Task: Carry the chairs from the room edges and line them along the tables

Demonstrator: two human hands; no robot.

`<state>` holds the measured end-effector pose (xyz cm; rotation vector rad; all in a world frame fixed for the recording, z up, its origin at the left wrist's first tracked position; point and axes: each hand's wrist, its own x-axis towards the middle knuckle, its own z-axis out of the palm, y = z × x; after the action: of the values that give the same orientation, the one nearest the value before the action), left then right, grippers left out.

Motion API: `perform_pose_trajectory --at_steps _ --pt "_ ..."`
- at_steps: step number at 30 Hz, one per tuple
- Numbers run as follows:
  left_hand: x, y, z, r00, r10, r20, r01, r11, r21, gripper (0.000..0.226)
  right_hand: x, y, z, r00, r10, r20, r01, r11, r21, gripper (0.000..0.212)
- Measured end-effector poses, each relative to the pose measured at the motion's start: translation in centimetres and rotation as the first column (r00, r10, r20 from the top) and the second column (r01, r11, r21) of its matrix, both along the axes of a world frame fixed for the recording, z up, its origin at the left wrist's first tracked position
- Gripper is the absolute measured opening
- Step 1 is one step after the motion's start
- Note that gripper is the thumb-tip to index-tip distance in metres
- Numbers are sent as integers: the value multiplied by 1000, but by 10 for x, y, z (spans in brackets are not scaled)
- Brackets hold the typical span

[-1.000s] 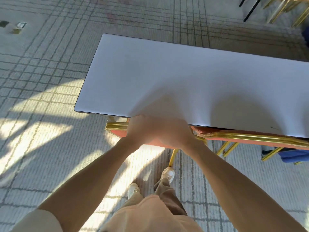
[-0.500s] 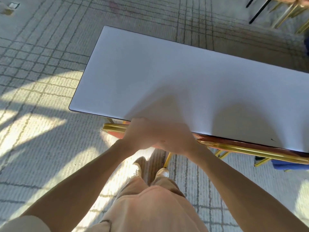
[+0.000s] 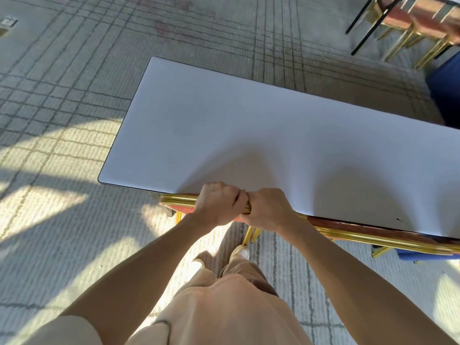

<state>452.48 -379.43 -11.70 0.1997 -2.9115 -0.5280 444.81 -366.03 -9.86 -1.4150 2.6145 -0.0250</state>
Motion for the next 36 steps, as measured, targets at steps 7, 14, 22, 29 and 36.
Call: perform_pose_trajectory --at_steps 7,14,22,29,36 --pt "8 -4 -31 998 -61 7 61 998 -26 43 8 -1 -18 1000 26 15 -28 994 107 25" --pt "7 -2 -46 999 -5 53 6 1000 -23 47 0 1 -36 995 28 93 -37 994 103 28" --pt "11 7 -37 997 12 81 -19 997 81 49 9 11 -38 999 31 41 -31 1000 -4 22" --pt "2 1 -21 955 -69 287 78 997 -18 57 3 14 -21 913 -95 396 54 992 112 36" --pt "-49 27 21 981 -63 182 27 981 194 51 -20 78 15 655 -307 691 506 857 -99 31"
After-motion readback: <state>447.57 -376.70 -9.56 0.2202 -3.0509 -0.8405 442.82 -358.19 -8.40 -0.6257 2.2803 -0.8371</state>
